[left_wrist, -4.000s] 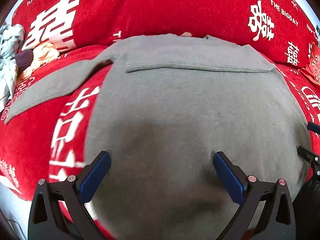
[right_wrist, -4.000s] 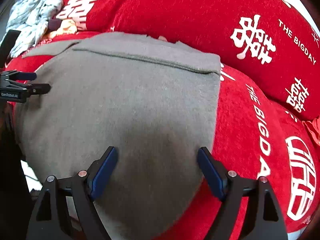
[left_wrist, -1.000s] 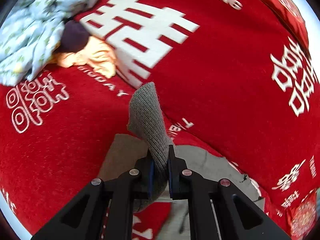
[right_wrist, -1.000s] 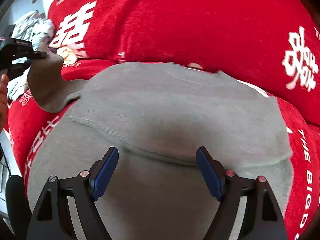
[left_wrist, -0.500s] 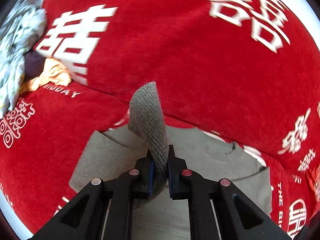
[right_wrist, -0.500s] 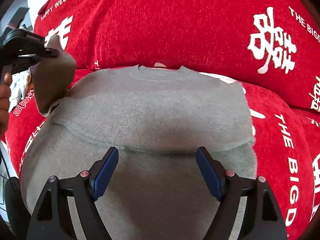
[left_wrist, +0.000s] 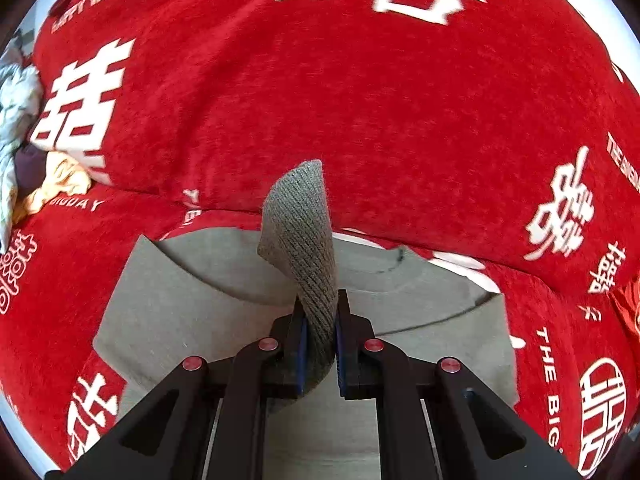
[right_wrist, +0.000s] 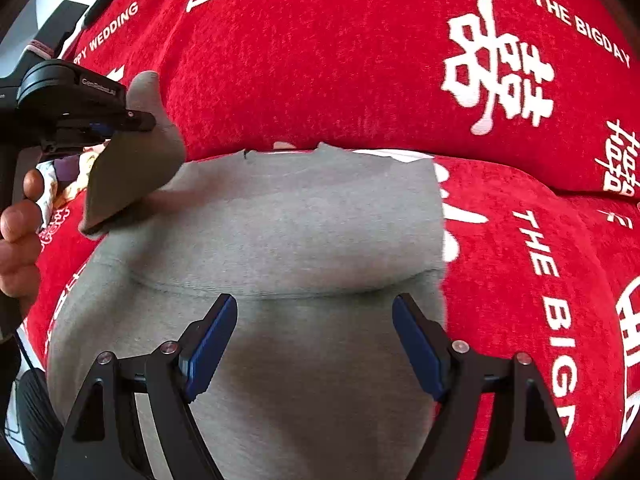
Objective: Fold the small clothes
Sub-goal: 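Lay the sleeve across the sweater body with the left gripper and release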
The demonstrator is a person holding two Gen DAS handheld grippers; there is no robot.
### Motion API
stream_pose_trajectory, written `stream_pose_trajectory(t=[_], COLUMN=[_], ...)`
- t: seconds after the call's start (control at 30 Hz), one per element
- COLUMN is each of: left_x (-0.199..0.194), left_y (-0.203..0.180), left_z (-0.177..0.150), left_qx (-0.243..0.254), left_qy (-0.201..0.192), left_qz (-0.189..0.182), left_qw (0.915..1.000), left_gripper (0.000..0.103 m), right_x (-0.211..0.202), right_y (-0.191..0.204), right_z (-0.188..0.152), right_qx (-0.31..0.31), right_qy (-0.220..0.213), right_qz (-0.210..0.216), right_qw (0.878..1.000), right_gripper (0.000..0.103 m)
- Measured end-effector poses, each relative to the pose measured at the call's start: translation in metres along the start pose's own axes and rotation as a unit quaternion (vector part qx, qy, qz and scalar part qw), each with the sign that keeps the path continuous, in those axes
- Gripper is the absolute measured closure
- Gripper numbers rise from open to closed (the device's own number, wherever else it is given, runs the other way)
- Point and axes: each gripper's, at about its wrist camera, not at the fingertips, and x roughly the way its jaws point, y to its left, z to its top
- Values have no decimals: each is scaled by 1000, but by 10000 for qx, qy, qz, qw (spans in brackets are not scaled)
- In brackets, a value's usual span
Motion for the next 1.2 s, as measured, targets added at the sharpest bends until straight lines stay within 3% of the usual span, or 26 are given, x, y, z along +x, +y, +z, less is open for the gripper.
stream_pose_trajectory(t=[0.2, 0.47, 0.77, 1.1, 1.2], left_x=[5, 4, 16, 36, 49], left_y=[-37, -102, -128, -132, -127], left_z=[-12, -42, -83, -92, -95], left_qx=[270, 1026, 1470, 1265, 1123], left_qy=[73, 92, 353, 565, 894], left_qz=[-89, -242, -281, -646, -840], left_qw=[9996, 9944, 9881, 9883, 9861], left_gripper=[91, 91, 91, 90, 90], right_x=[-9, -15, -25, -24, -24], right_y=[-25, -56, -78, -77, -75], right_z=[-1, -5, -9, -10, -11], right_qx=[197, 530, 764, 815, 812], right_qy=[-87, -143, -142, -158, -128], right_qz=[-40, -26, -58, -105, -102], right_qw=[9998, 9985, 9970, 9965, 9966], right_gripper=[21, 21, 21, 21, 21])
